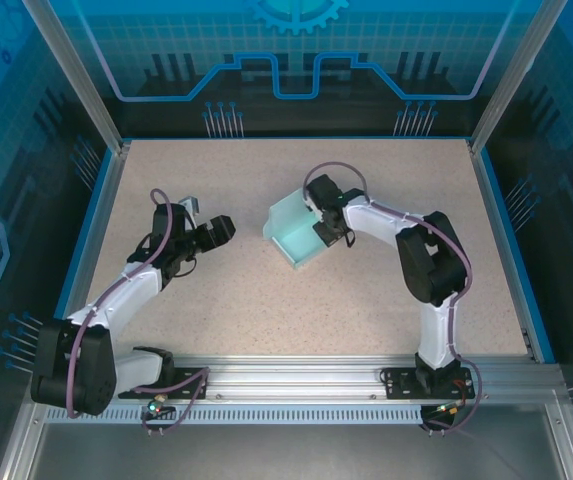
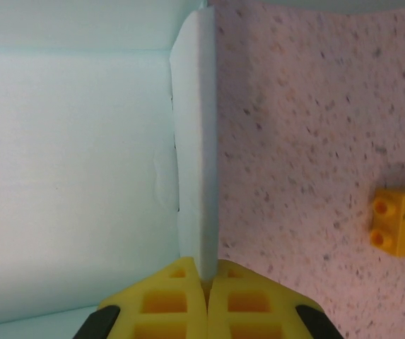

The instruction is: Fold the paper box

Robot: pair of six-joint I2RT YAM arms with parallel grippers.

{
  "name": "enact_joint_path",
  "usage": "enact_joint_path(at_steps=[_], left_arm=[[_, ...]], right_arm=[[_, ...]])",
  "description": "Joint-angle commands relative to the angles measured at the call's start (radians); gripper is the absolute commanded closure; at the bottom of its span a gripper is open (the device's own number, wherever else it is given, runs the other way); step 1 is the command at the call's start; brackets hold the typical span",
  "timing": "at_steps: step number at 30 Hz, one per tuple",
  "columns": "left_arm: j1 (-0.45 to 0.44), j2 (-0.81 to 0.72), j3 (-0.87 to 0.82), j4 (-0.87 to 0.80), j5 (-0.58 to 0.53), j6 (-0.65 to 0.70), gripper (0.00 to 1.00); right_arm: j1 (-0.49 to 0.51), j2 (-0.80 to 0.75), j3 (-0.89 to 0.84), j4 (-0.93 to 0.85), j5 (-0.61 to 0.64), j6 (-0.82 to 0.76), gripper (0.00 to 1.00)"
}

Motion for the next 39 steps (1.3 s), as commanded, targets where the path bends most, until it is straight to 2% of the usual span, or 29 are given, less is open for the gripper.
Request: enact_joint_path(at_steps=[1,6,15,21,27,31,35,39], left_arm=[[0.011,0.015,-0.002,0.028,0.03,-0.003,0.07],[0.011,0.03,0.01,0.028,0.041,-0.003,0.07],[0.01,0.052,0.021,0.034,0.057,-0.004,0.08],[0.009,0.058,0.025,0.03,0.051,-0.013,0.09],[0.006,0.053,0.03,0.034,0.06,-0.018,0.09],[-0.005,0.043,0.034,0.039,0.065,-0.019,0.1],[-0.037,0.031,0.039,0.055,0.07,-0.013,0.1],[-0.08,0.034,0.058,0.077,0.086,-0.001,0.11]], right_arm=[[-0.027,-0.021,-0.027,-0.069,0.01,0.083,0.94],[-0.052,-0.026,-0.036,-0.064,-0.001,0.18,0.92],[-0.04,-0.061,-0.05,-0.012,-0.122,0.262,0.81],[-0.042,-0.118,-0.086,0.023,-0.179,0.292,0.67],[-0.045,-0.213,-0.126,0.03,-0.171,0.301,0.51],[-0.052,-0.308,-0.171,0.031,-0.161,0.311,0.46],[-0.106,-0.395,-0.24,0.052,-0.151,0.354,0.41],[-0.202,-0.366,-0.235,0.072,-0.213,0.4,0.38]])
